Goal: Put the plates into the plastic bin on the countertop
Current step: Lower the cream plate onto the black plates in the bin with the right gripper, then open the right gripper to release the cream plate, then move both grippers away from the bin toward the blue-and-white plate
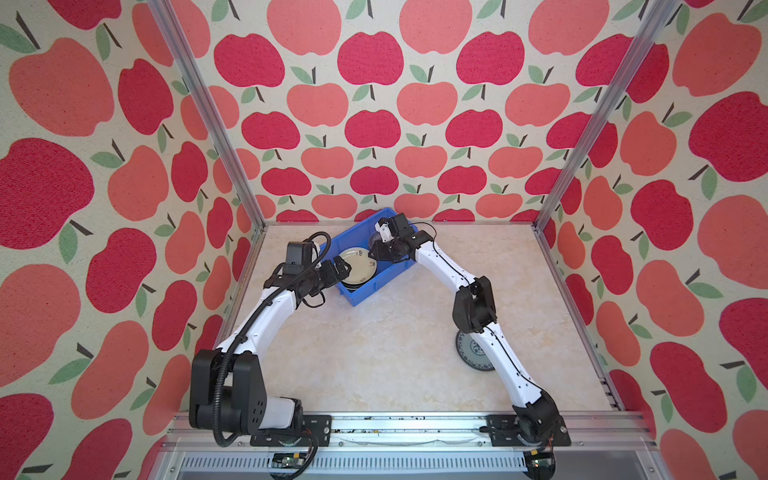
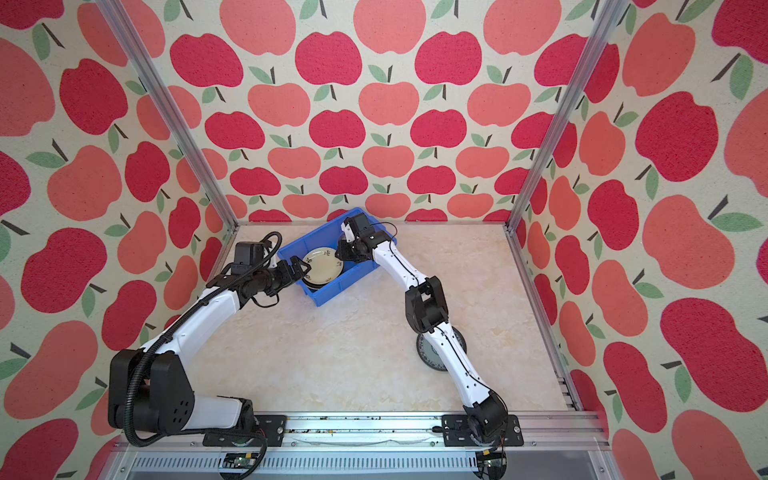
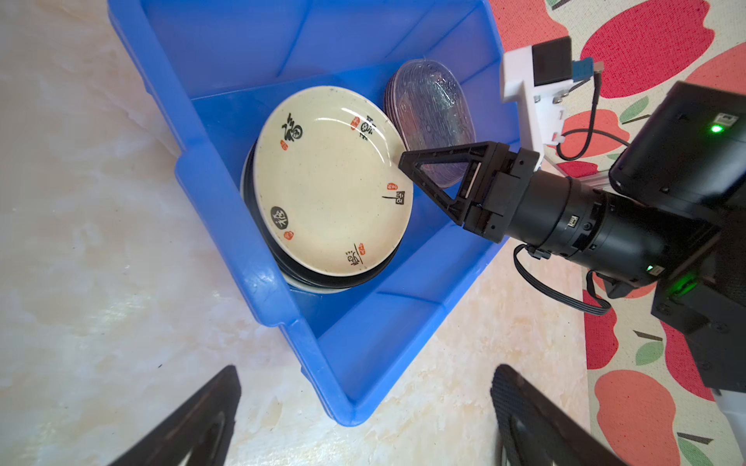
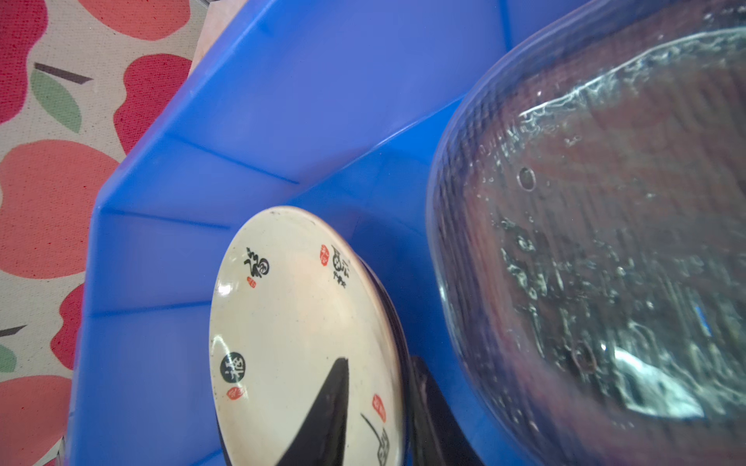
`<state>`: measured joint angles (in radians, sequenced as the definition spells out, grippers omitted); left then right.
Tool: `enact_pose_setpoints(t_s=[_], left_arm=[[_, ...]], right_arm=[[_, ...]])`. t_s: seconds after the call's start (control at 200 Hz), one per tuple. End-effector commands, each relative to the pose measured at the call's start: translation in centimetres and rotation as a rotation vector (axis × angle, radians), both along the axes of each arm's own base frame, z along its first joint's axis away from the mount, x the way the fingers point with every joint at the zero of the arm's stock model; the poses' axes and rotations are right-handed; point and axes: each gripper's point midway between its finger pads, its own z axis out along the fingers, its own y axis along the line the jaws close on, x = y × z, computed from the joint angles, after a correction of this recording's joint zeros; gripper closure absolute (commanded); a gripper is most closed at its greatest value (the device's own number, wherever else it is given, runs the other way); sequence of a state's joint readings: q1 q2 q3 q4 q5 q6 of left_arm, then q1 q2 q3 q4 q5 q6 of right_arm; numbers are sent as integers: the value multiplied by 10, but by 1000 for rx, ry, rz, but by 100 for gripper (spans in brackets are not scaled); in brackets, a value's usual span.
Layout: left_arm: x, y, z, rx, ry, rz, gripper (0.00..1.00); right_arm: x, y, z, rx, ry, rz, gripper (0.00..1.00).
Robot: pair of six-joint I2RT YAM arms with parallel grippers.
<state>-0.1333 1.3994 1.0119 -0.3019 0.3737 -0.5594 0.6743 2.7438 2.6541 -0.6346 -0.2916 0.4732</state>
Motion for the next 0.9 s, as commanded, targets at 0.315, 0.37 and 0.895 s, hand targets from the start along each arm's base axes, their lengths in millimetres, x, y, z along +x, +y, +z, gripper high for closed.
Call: enact_pose_setpoints(t_s=[0.315,0.37,0.895], left_arm=[[16,-26,3,24,-35,-58,1],[18,-34,6,36,-50,-80,1],[-3,-178,11,147,-149,-516,3]], right_arm=[[-3,-32,108,-51,-214,4,63],[-5,-39,122,-55,-235,-3,63],[-82,-227,159,-83,-233,-241,62]])
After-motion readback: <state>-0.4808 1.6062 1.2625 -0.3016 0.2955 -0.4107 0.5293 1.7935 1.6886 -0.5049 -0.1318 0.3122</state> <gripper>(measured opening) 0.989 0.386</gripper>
